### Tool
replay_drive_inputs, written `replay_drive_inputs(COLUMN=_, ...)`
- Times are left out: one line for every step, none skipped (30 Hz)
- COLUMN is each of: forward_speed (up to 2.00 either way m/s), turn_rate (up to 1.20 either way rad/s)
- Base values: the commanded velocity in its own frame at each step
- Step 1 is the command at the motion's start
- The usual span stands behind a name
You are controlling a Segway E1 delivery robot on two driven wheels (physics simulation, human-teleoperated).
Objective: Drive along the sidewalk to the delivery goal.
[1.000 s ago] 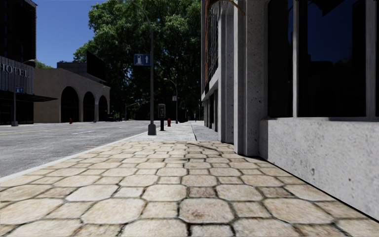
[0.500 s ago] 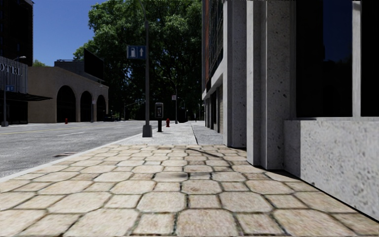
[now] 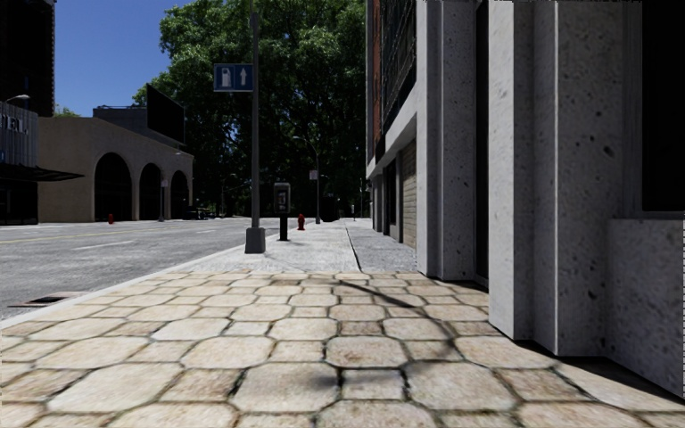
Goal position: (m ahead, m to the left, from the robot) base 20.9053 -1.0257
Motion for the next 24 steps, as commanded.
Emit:
replay_drive_inputs(forward_speed=2.00, turn_rate=0.00)
replay_drive_inputs(forward_speed=2.00, turn_rate=0.00)
replay_drive_inputs(forward_speed=2.00, turn_rate=0.00)
replay_drive_inputs(forward_speed=2.00, turn_rate=0.00)
replay_drive_inputs(forward_speed=2.00, turn_rate=0.00)
replay_drive_inputs(forward_speed=2.00, turn_rate=0.00)
replay_drive_inputs(forward_speed=2.00, turn_rate=0.00)
replay_drive_inputs(forward_speed=2.00, turn_rate=0.00)
replay_drive_inputs(forward_speed=2.00, turn_rate=0.00)
replay_drive_inputs(forward_speed=2.00, turn_rate=0.00)
replay_drive_inputs(forward_speed=2.00, turn_rate=0.00)
replay_drive_inputs(forward_speed=2.00, turn_rate=0.00)
replay_drive_inputs(forward_speed=2.00, turn_rate=0.00)
replay_drive_inputs(forward_speed=2.00, turn_rate=0.00)
replay_drive_inputs(forward_speed=2.00, turn_rate=0.00)
replay_drive_inputs(forward_speed=2.00, turn_rate=0.00)
replay_drive_inputs(forward_speed=2.00, turn_rate=0.00)
replay_drive_inputs(forward_speed=2.00, turn_rate=0.00)
replay_drive_inputs(forward_speed=2.00, turn_rate=0.00)
replay_drive_inputs(forward_speed=2.00, turn_rate=0.00)
replay_drive_inputs(forward_speed=2.00, turn_rate=0.00)
replay_drive_inputs(forward_speed=2.00, turn_rate=0.00)
replay_drive_inputs(forward_speed=2.00, turn_rate=0.00)
replay_drive_inputs(forward_speed=2.00, turn_rate=0.00)
